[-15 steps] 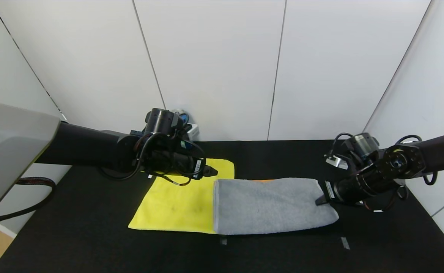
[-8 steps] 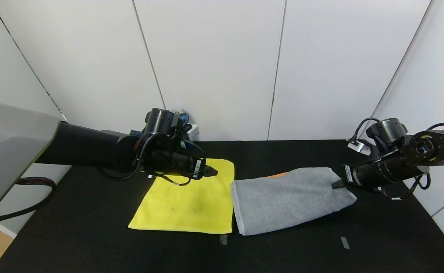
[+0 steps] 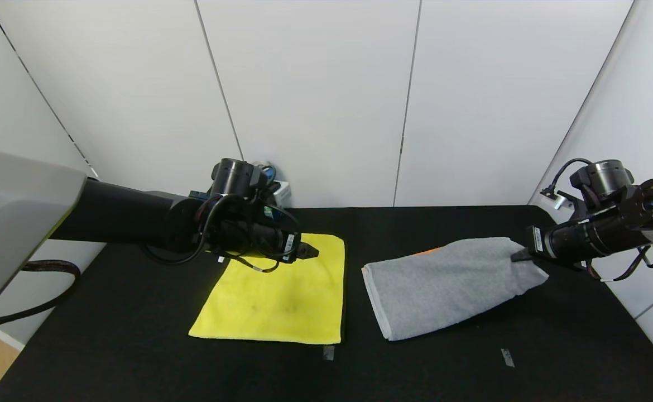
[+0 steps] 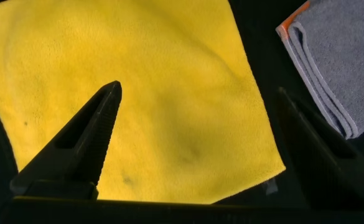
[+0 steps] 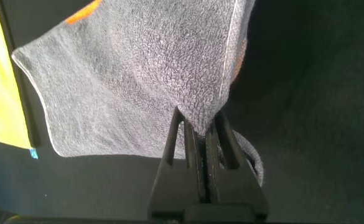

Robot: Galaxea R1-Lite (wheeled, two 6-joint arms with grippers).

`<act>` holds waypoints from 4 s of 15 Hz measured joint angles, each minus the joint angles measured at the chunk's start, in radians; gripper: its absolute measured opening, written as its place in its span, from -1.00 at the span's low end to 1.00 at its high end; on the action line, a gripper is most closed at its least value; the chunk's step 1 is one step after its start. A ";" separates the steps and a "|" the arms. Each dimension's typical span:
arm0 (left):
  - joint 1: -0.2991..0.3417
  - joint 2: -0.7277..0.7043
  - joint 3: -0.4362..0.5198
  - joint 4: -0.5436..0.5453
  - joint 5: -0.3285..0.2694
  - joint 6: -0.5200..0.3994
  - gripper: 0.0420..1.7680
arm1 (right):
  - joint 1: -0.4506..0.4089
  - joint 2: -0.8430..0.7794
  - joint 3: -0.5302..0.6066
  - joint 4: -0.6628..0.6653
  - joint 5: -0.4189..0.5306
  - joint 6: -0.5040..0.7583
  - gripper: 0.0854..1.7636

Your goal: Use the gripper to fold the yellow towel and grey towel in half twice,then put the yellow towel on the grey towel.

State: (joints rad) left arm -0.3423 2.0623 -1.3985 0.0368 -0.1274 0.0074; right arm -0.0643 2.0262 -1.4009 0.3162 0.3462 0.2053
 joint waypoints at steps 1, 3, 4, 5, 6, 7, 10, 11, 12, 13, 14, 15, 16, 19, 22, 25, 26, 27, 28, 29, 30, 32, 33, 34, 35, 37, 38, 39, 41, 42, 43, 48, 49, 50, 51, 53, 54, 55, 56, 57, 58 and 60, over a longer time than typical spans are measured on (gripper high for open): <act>0.000 0.000 0.000 0.000 0.000 0.000 0.94 | -0.001 0.000 -0.001 0.000 0.000 0.000 -0.93; 0.000 -0.002 0.000 0.000 0.001 0.000 0.94 | 0.012 0.002 0.006 0.000 0.000 0.000 -0.93; 0.000 -0.002 0.000 0.000 0.001 0.000 0.94 | 0.022 0.003 0.009 0.000 0.000 -0.001 -0.93; 0.000 -0.004 0.001 0.000 0.001 0.000 0.94 | 0.031 0.004 0.011 0.000 0.000 -0.001 -0.93; 0.000 -0.007 0.002 0.000 0.001 0.000 0.94 | 0.043 0.004 0.013 0.000 -0.001 -0.001 -0.93; 0.000 -0.011 0.003 0.000 0.001 0.000 0.94 | 0.059 0.006 0.016 0.000 -0.002 -0.001 -0.93; 0.006 -0.030 0.006 0.000 0.001 0.000 0.94 | 0.127 0.012 0.003 0.001 -0.007 0.000 -0.93; 0.009 -0.036 0.008 0.000 0.003 0.000 0.94 | 0.154 0.013 -0.003 0.003 -0.008 0.000 -0.93; 0.009 -0.043 0.009 0.000 0.006 0.000 0.94 | 0.184 0.014 -0.010 0.004 -0.013 0.000 -0.93; 0.009 -0.049 0.010 0.000 0.011 0.000 0.94 | 0.213 0.017 -0.018 0.011 -0.028 0.000 -0.93; 0.012 -0.055 0.011 0.000 0.014 0.001 0.94 | 0.243 0.022 -0.029 0.026 -0.052 0.001 -0.93; 0.015 -0.062 0.011 0.000 0.015 0.002 0.94 | 0.272 0.029 -0.044 0.040 -0.074 0.002 -0.93; 0.017 -0.068 0.012 0.000 0.016 0.002 0.94 | 0.300 0.037 -0.058 0.051 -0.089 0.003 -0.93; 0.023 -0.082 0.013 0.000 0.017 0.003 0.94 | 0.375 0.061 -0.085 0.058 -0.098 0.004 -0.93; 0.029 -0.089 0.013 0.000 0.018 0.003 0.94 | 0.415 0.075 -0.093 0.059 -0.103 0.004 -0.93; 0.029 -0.089 0.013 0.000 0.017 0.003 0.94 | 0.416 0.076 -0.093 0.059 -0.104 0.004 -0.93; 0.029 -0.089 0.013 0.000 0.017 0.003 0.94 | 0.416 0.076 -0.093 0.059 -0.104 0.004 -0.93; 0.029 -0.089 0.013 0.000 0.017 0.003 0.94 | 0.416 0.076 -0.093 0.059 -0.104 0.004 -0.93; 0.029 -0.089 0.013 0.000 0.017 0.003 0.94 | 0.416 0.076 -0.093 0.059 -0.104 0.004 -0.93; 0.033 -0.098 0.013 0.000 0.017 0.003 0.94 | 0.474 0.102 -0.101 0.058 -0.135 0.005 -0.93; 0.034 -0.100 0.013 0.000 0.017 0.003 0.94 | 0.482 0.111 -0.102 0.058 -0.136 0.005 -0.93; 0.035 -0.105 0.013 0.000 0.016 0.003 0.94 | 0.504 0.124 -0.116 0.058 -0.150 0.034 -0.93; 0.040 -0.109 0.013 0.000 0.018 0.003 0.94 | 0.577 0.166 -0.137 0.058 -0.166 0.053 -0.93; 0.037 -0.112 0.013 0.000 0.017 0.003 0.94 | 0.589 0.174 -0.139 0.057 -0.168 0.053 -0.93; 0.037 -0.116 0.014 0.000 0.017 0.003 0.94 | 0.606 0.181 -0.140 0.058 -0.168 0.053 -0.93; 0.042 -0.122 0.017 -0.001 0.017 0.003 0.94 | 0.621 0.192 -0.141 0.058 -0.175 0.053 -0.93; 0.040 -0.124 0.019 0.000 0.016 0.004 0.94 | 0.622 0.197 -0.140 0.058 -0.187 0.053 -0.93; 0.038 -0.126 0.019 0.000 0.015 0.004 0.94 | 0.624 0.203 -0.140 0.058 -0.197 0.053 -0.93; 0.041 -0.129 0.019 0.000 0.015 0.004 0.94 | 0.628 0.210 -0.139 0.058 -0.202 0.053 -0.93; 0.043 -0.130 0.019 0.000 0.016 0.004 0.94 | 0.629 0.212 -0.139 0.058 -0.202 0.054 -0.93; 0.040 -0.130 0.019 0.000 0.015 0.004 0.94 | 0.627 0.214 -0.139 0.058 -0.203 0.054 -0.93; 0.041 -0.134 0.019 0.000 0.015 0.005 0.94 | 0.628 0.216 -0.136 0.058 -0.202 0.051 -0.50; 0.041 -0.134 0.019 0.000 0.015 0.005 0.94 | 0.630 0.216 -0.137 0.058 -0.202 0.051 -0.33; 0.041 -0.134 0.019 0.000 0.015 0.005 0.94 | 0.632 0.214 -0.139 0.056 -0.202 0.052 -0.18; 0.042 -0.134 0.019 0.000 0.016 0.004 0.94 | 0.637 0.211 -0.139 0.054 -0.202 0.053 -0.04; 0.041 -0.134 0.020 0.000 0.015 0.005 0.94 | 0.654 0.202 -0.140 0.053 -0.204 0.053 0.17; 0.041 -0.135 0.020 0.000 0.015 0.004 0.94 | 0.663 0.193 -0.140 0.051 -0.204 0.051 0.27; 0.042 -0.137 0.021 0.000 0.015 0.004 0.94 | 0.674 0.183 -0.141 0.048 -0.204 0.051 0.35; 0.042 -0.139 0.021 0.000 0.016 0.003 0.94 | 0.688 0.171 -0.143 0.048 -0.204 0.051 0.42; 0.042 -0.139 0.021 0.000 0.015 0.004 0.94 | 0.689 0.169 -0.143 0.048 -0.204 0.051 0.43; 0.042 -0.139 0.021 0.000 0.015 0.004 0.94 | 0.689 0.169 -0.143 0.048 -0.204 0.051 0.43; 0.042 -0.139 0.021 0.000 0.015 0.004 0.94 | 0.689 0.169 -0.143 0.048 -0.204 0.051 0.43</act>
State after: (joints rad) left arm -0.3002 1.9238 -1.3777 0.0368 -0.1121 0.0113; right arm 0.6245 2.1951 -1.5438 0.3638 0.1421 0.2560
